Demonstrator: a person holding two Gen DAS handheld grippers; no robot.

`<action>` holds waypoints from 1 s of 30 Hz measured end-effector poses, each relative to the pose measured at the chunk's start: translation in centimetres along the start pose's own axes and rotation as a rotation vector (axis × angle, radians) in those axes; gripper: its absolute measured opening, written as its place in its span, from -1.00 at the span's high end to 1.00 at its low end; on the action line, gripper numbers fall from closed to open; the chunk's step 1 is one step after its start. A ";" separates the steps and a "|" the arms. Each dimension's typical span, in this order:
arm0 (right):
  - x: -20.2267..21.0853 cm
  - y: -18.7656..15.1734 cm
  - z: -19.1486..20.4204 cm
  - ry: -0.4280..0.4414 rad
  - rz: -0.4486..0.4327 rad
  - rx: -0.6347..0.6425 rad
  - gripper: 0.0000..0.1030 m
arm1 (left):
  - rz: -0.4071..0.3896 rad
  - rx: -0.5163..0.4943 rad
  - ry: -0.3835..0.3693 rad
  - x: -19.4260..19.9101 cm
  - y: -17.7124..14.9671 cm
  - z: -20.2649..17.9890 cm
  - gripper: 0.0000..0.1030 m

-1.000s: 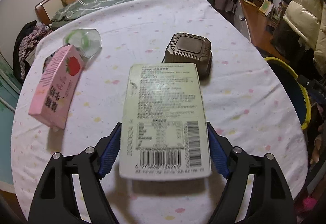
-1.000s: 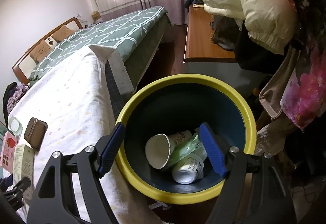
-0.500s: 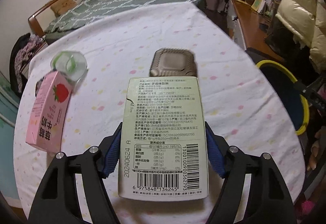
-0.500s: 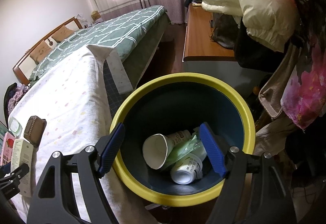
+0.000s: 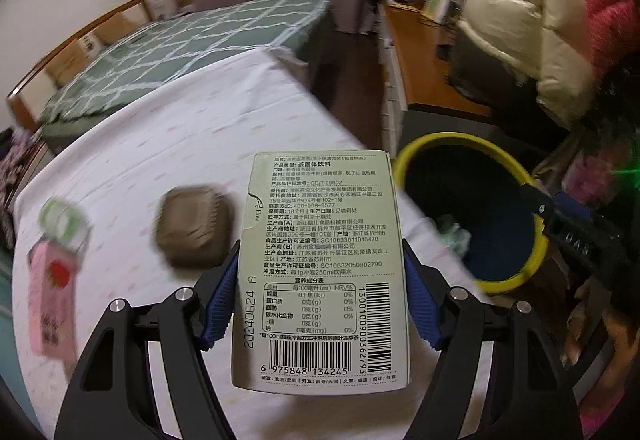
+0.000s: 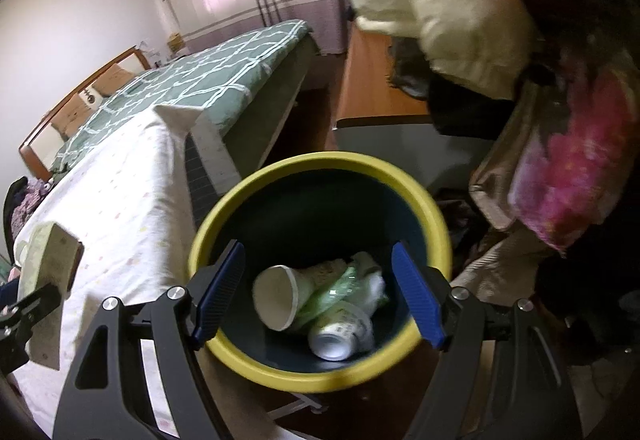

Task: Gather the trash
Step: 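Carry the juice carton over the bin and open the left gripper, then move the right gripper to the table and grasp the brown square container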

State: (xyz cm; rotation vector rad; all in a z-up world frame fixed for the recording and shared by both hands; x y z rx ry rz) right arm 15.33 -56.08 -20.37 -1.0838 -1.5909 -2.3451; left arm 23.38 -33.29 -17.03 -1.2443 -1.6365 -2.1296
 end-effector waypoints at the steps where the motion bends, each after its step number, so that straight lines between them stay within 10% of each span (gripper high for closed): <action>1: 0.3 0.1 -0.6 -0.011 -0.005 -0.003 -0.40 | 0.000 -0.013 -0.019 -0.4 0.5 -1.1 -0.40; 18: 3.9 0.5 -7.2 -0.140 -0.048 -0.021 -0.40 | 0.034 -0.112 -0.177 -6.9 4.4 -13.5 -0.46; 30: 2.9 -0.6 -2.8 -0.070 -0.009 0.043 -0.40 | -0.135 0.066 -0.126 1.3 4.6 -5.5 -0.87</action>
Point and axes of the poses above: each gripper's, at about its wrist camera, not at the fingertips, and x roughly against the way its jaws point, z to its left, y to its top, the point moved 7 cm from there along -x, roughly the way its jaws point, and after that the axes turned 9 degrees about -z, right-handed, at the moved point
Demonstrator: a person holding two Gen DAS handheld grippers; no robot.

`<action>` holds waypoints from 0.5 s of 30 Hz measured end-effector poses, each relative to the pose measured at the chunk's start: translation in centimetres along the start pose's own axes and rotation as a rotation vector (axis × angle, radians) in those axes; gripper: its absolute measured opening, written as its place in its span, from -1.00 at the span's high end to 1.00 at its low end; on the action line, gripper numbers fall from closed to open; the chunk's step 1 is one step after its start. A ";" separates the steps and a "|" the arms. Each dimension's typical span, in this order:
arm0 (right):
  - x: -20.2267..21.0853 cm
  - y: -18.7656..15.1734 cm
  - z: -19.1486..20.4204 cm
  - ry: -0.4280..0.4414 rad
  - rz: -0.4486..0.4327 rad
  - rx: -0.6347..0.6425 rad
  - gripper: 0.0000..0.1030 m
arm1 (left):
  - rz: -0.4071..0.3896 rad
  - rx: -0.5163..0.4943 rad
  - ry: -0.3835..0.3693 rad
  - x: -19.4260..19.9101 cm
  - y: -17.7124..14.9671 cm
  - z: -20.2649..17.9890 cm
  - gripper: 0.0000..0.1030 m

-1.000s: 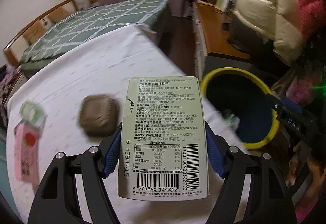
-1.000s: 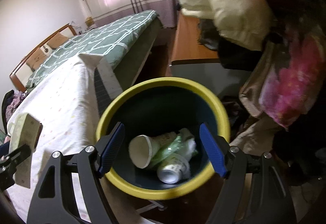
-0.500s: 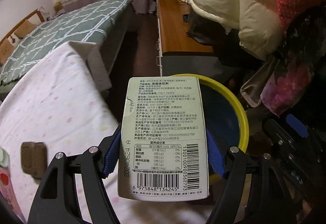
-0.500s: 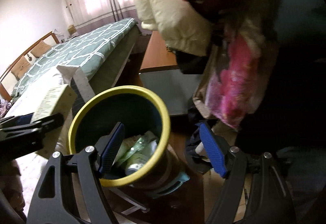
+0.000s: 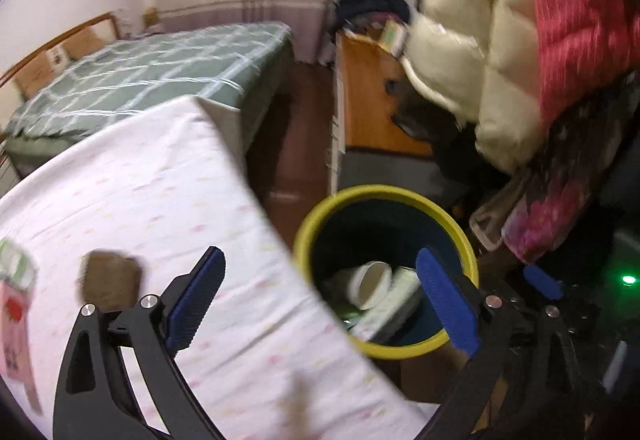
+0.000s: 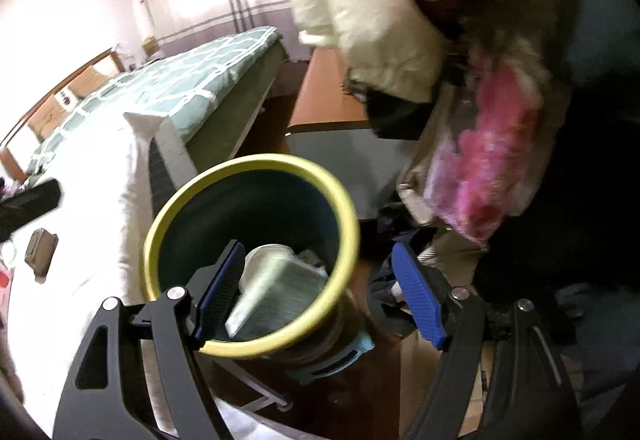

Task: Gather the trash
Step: 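Move the right gripper to the table and grasp the brown square container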

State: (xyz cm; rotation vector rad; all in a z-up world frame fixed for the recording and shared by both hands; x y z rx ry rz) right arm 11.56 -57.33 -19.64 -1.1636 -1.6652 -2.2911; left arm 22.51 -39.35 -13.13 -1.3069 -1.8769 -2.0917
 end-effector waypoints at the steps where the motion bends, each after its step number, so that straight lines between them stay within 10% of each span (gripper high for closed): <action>1: 0.0 -0.1 0.8 0.016 0.004 0.010 -0.40 | -0.027 0.016 0.026 1.5 -0.1 1.4 -0.89; 15: 1.1 -1.6 17.1 0.252 0.035 0.217 -0.40 | -0.198 0.217 0.449 17.8 -5.9 21.9 -0.90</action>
Point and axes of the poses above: each gripper's, at about its wrist camera, not at the fingertips, and x roughly against the way its jaws point, z to its left, y to its top, the point moved 7 cm from there along -x, roughly the way its jaws point, and after that the axes turned 9 degrees about -z, right-handed, at the moved point
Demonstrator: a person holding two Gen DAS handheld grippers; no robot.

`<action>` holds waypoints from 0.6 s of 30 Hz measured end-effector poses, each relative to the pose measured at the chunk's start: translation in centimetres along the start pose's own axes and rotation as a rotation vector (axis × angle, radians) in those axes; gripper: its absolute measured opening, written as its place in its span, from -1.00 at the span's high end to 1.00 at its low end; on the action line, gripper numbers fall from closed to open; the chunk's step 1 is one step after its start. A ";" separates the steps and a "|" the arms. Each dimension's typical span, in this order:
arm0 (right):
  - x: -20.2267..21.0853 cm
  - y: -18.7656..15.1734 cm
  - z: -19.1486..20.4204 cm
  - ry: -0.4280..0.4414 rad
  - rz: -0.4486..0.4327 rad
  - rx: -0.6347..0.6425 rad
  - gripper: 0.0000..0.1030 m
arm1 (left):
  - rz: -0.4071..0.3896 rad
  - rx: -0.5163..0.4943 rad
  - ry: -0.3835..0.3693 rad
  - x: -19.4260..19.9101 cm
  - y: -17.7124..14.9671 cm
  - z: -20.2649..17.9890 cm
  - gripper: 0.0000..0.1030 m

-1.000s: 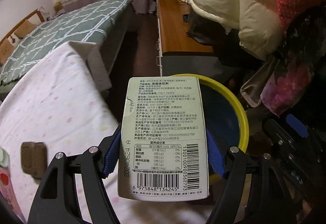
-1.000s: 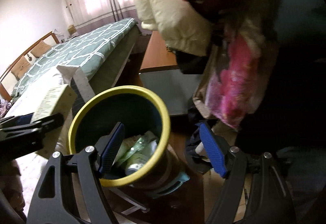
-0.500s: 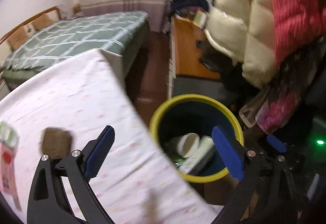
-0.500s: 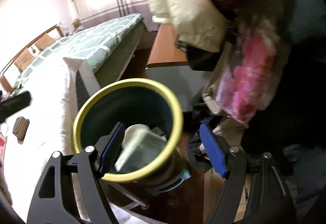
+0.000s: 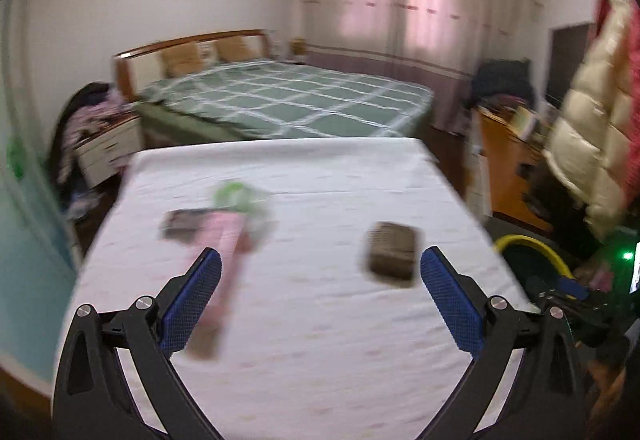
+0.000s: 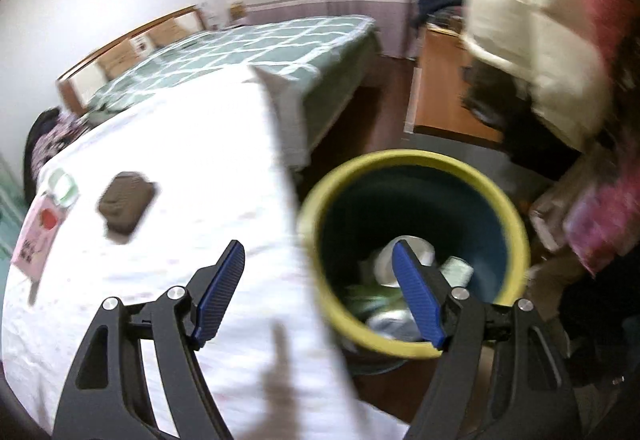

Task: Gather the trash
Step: 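Move the right gripper to the table and grasp the brown square container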

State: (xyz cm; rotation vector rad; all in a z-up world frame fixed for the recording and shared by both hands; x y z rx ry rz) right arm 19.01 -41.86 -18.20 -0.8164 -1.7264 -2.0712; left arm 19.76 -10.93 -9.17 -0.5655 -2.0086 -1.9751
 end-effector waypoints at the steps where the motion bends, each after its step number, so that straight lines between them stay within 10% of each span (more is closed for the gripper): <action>1: -0.2 0.2 1.6 0.025 0.002 0.018 -0.40 | -0.001 0.017 0.029 0.3 -0.2 2.0 -0.90; 12: -1.3 2.5 18.4 0.240 -0.004 0.178 -0.40 | -0.020 0.143 0.232 2.7 -2.1 16.6 -0.90; 18: -3.1 2.9 22.7 0.213 0.004 0.230 -0.40 | -0.005 0.176 0.259 2.0 -2.7 20.3 -0.90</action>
Point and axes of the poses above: each gripper's, at about its wrist camera, not at the fingertips, and x roughly against the way its jaws point, z to its left, y to its top, the point moved 7 cm from there along -x, roughly the way its jaws point, and after that the axes turned 9 degrees about -z, right-handed, at the moved point
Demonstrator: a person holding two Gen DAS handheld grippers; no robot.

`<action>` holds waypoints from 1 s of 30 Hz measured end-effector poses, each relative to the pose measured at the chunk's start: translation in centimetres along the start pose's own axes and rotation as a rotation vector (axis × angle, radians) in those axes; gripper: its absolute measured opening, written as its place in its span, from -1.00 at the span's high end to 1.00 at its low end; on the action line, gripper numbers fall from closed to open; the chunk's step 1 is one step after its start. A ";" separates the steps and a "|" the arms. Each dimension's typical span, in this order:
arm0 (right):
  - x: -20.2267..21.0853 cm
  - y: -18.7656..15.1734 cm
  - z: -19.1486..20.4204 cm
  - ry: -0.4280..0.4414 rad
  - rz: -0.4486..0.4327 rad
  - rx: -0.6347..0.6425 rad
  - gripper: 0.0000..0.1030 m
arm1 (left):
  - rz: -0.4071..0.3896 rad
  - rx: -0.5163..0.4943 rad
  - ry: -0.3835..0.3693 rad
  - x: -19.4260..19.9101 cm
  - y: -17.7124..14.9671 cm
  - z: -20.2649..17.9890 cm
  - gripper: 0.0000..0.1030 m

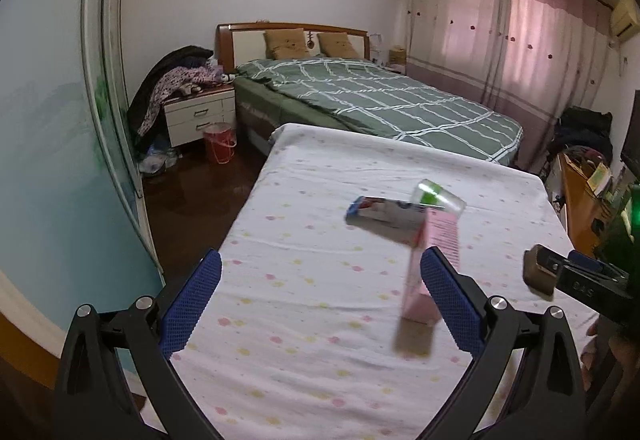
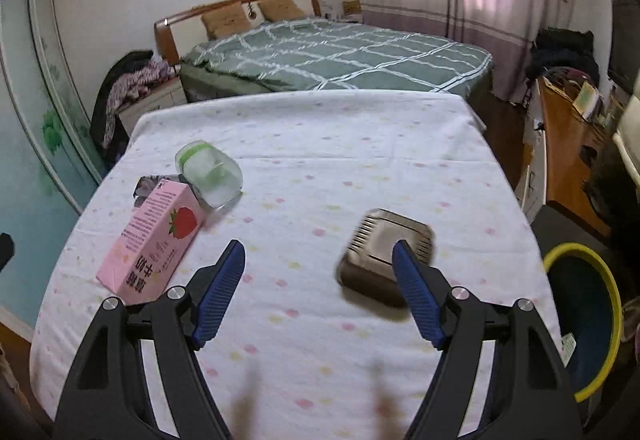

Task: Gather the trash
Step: 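Move the right gripper to the table and grasp the brown square container, then carry the brown container over the yellow bin and open the right gripper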

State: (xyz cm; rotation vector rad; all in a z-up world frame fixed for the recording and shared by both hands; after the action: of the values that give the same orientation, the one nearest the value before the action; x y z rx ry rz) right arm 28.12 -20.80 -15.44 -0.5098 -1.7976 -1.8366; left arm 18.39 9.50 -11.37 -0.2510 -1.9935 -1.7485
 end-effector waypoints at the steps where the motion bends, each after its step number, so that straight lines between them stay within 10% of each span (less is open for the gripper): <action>1: -0.5 0.2 -0.5 -0.041 -0.003 -0.002 -0.40 | 0.003 0.004 -0.002 -0.1 0.0 0.0 -0.90; 10: -3.9 -1.5 -6.5 -0.223 0.074 -0.102 -0.48 | 0.026 0.018 -0.052 -2.4 0.1 0.2 -0.90; 26: -5.7 -3.7 -6.9 -0.280 0.124 -0.123 -0.66 | 0.062 0.006 -0.137 -4.6 -0.2 -2.2 -0.90; 30: -5.1 -3.4 -7.8 -0.272 0.095 -0.169 -0.14 | 0.083 0.008 -0.150 -5.6 -0.5 -2.6 -0.90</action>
State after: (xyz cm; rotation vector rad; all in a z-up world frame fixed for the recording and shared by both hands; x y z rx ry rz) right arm 30.81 -28.05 -21.62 -0.9329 -1.7589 -1.9375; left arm 23.66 7.84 -14.22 -0.4677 -2.0619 -1.7142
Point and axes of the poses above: each gripper's, at about its wrist camera, not at the fingertips, and x roughly against the way its jaws point, z to its left, y to its top, the point moved 7 cm from there along -x, roughly the way its jaws point, and after that the axes turned 9 degrees about -z, right-handed, at the moved point
